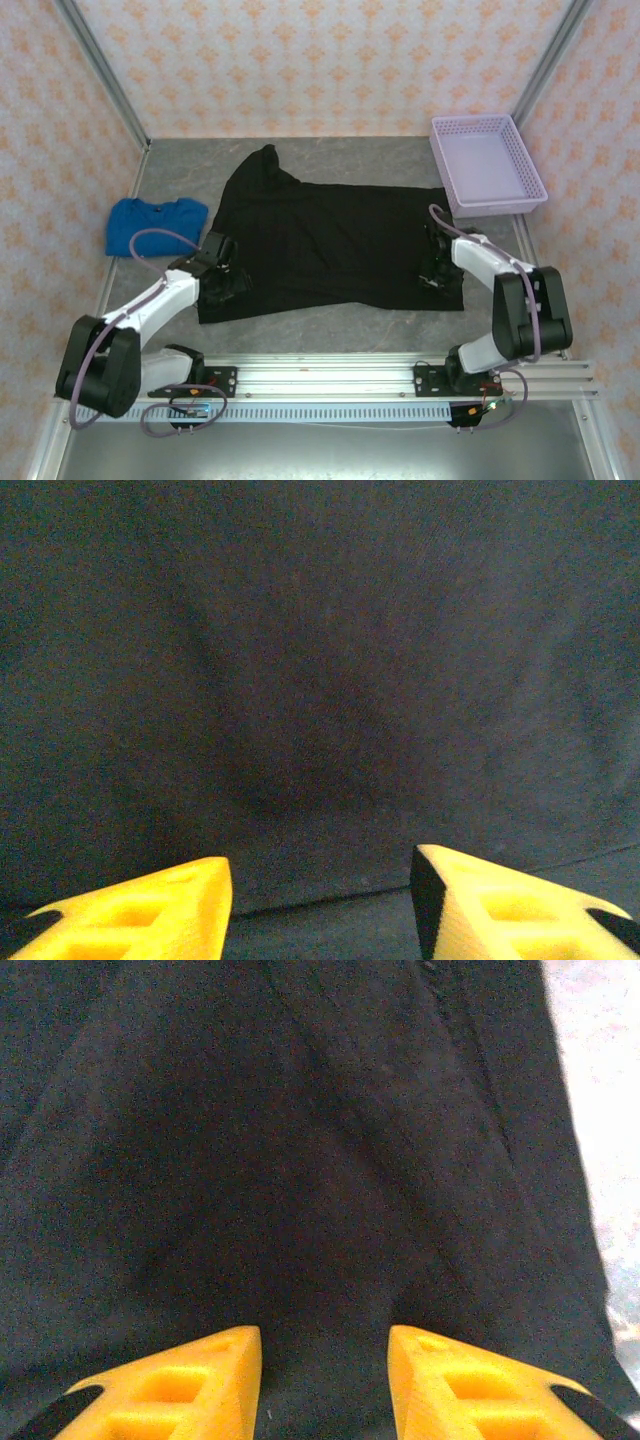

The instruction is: Fold the inside-out t-shirt

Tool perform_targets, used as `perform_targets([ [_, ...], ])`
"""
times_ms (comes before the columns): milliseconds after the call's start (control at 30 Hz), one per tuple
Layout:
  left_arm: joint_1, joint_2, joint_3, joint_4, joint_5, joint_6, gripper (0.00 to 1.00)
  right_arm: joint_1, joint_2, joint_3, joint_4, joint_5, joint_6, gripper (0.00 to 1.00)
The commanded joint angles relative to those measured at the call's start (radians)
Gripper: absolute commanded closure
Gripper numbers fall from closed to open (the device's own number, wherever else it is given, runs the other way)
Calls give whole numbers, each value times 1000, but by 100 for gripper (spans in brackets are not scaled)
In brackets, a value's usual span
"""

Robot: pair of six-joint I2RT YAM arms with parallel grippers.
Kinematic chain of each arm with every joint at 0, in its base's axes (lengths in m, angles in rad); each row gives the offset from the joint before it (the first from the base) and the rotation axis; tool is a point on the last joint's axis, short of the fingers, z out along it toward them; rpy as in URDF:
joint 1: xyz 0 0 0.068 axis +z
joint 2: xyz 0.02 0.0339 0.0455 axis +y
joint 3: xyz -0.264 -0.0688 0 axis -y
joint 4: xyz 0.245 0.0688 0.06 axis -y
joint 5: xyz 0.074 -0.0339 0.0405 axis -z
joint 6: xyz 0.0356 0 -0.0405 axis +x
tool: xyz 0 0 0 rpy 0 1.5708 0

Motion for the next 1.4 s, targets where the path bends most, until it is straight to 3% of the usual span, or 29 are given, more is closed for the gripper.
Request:
perform_targets([
  [0,6,-32,98,10,-114,14,41,15,-125,28,18,30,31,60],
  [100,27,71,219,143,-130,40,37,17,-133,85,131,35,20,57],
  [267,50,431,588,195,-169,150,37,23,19,248,257,67,-26,55],
  [533,58,1050,1365,-90,-234,337,38,34,108,314,346,37,-28,54],
  [733,58,1436,1967,-320,-254,408,37,35,150,300,348,22,-34,54],
  [833,55,1580,2176,-359,-263,421,37,36,160,294,350,4,-33,54],
  [1067,41,1625,2161,-302,-315,446,42,38,164,274,357,-3,-27,54],
  [1367,49,1647,2186,-234,-337,433,63,45,184,264,371,-37,-8,53],
])
